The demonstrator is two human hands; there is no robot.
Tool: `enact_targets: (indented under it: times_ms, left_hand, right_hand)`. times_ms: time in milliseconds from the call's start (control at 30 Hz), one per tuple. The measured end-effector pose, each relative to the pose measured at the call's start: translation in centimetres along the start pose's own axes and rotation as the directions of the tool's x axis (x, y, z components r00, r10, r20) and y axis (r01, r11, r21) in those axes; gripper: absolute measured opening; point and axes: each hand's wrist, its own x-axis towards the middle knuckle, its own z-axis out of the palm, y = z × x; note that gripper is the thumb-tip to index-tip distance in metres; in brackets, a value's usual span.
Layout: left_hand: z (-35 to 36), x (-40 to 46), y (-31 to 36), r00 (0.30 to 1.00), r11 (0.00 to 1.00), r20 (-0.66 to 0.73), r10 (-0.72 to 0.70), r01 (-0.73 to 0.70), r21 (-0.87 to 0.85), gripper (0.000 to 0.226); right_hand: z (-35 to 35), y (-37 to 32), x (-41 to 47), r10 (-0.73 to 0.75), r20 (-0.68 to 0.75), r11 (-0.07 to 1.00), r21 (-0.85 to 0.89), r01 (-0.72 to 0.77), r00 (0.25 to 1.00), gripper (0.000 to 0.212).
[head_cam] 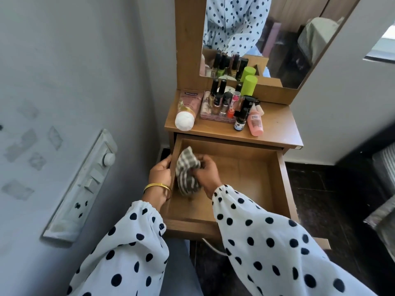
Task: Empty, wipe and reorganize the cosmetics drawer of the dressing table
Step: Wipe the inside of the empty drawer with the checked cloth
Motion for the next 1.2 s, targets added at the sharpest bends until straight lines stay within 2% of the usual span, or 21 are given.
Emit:
enact_targets:
  times_ms: [67, 133, 167, 233, 333, 400, 433, 500, 567, 667, 733, 833, 900, 933, 1000, 1100, 1200]
  left_hand:
    - [-0.1, 0.3, -0.2, 1.0, 1.0, 0.002, 0.012, -0.012, 0.019, 0.051]
    - [-0.1, 0.3, -0.1, 1.0, 0.999, -0.019, 0.012, -0.012, 0.034, 0.05]
    - [-0.1, 0.3, -0.1, 1.0, 0.999, -0.025, 0.009, -0.008, 0.033, 0.05]
    - [0.0, 0.3, 0.0, 1.0, 1.0, -0.03, 0.005, -0.005, 0.016, 0.052]
    - [0.1, 0.3, -0.1, 0.999, 1.0, -0.042, 0.012, -0.011, 0.016, 0.053]
    - [0.1, 0.3, 0.0, 0.999, 1.0, -0.049, 0.014, -0.013, 0.026, 0.053]
    - [0.1, 0.1, 0.1, 0.999, 0.999, -0.047, 0.015, -0.013, 0.034, 0.053]
    - [0.1, -0.2, 0.3, 0.999, 0.999, -0.045, 0.009, -0.007, 0.037, 0.052]
    - [0.0, -0.2, 0.2, 0.999, 0.999, -0.039, -0.002, 0.004, 0.034, 0.052]
    - [-0.2, 0.2, 0.0, 0.999, 0.999, -0.038, -0.013, 0.014, 0.036, 0.054]
    - [-0.2, 0.2, 0.0, 0.999, 1.0, -0.026, -0.029, 0.029, -0.003, 0.05]
    - [-0.3, -0.1, 0.1, 1.0, 1.0, -0.012, -0.01, 0.01, 0.003, 0.048]
    - [-0.2, -0.4, 0.4, 1.0, 1.0, -0.027, -0.003, 0.004, 0.008, 0.048]
    - [-0.2, -0.4, 0.4, 0.999, 1.0, -0.033, 0.0, 0.001, 0.008, 0.048]
    - [0.0, -0.6, 0.5, 0.999, 1.0, -0.042, 0.004, -0.003, 0.011, 0.048]
    - [0.0, -0.5, 0.5, 0.998, 1.0, -0.066, 0.006, -0.005, 0.013, 0.047]
    - [-0.1, -0.1, 0.6, 0.996, 1.0, -0.084, 0.003, -0.002, 0.006, 0.05]
  right_hand:
    - [1.1, -1.6, 1.5, 0.003, -0.175, 0.998, 0.07, 0.01, 0.984, 0.031]
    - [2.0, -2.7, 2.5, -0.051, -0.248, 0.993, -0.112, 0.024, 0.967, 0.03]
    - [2.3, -2.7, 2.6, -0.086, -0.24, 0.973, -0.231, 0.029, 0.967, 0.029]
    - [2.4, -1.9, 2.6, -0.116, -0.156, 0.905, -0.423, 0.04, 0.981, 0.029]
    - [1.5, -0.9, 2.2, -0.116, 0.005, 0.795, -0.599, 0.096, 0.993, 0.028]
    - [0.6, -0.9, 1.5, -0.041, 0.18, 0.705, -0.692, 0.156, 0.983, 0.028]
    - [0.3, -0.9, 0.7, 0.027, 0.287, 0.665, -0.72, 0.197, 0.958, 0.031]
    - [0.1, -0.3, -1.0, 0.157, 0.487, 0.634, -0.717, 0.29, 0.859, 0.037]
    - [-0.4, 0.4, -2.2, 0.196, 0.57, 0.677, -0.667, 0.31, 0.798, 0.034]
    - [-1.9, -0.5, -2.0, 0.214, 0.517, 0.866, -0.494, 0.084, 0.829, 0.021]
    - [-2.2, -1.4, -1.4, 0.179, 0.413, 0.941, -0.338, -0.032, 0.893, 0.013]
    - [-1.2, -2.3, 0.6, 0.023, 0.1, 0.991, -0.135, -0.01, 0.995, 0.024]
    - [-0.1, -2.5, 2.0, -0.051, -0.091, 0.997, -0.067, 0.045, 0.994, 0.031]
    - [0.6, -2.3, 2.5, -0.078, -0.136, 0.991, -0.121, 0.062, 0.988, 0.03]
    - [1.7, -1.4, 3.1, -0.112, -0.118, 0.937, -0.343, 0.065, 0.987, 0.023]
    - [2.0, -0.2, 2.7, -0.116, 0.011, 0.767, -0.635, 0.097, 0.993, 0.028]
    - [1.2, -0.3, 1.4, -0.076, 0.182, 0.582, -0.79, 0.192, 0.98, 0.033]
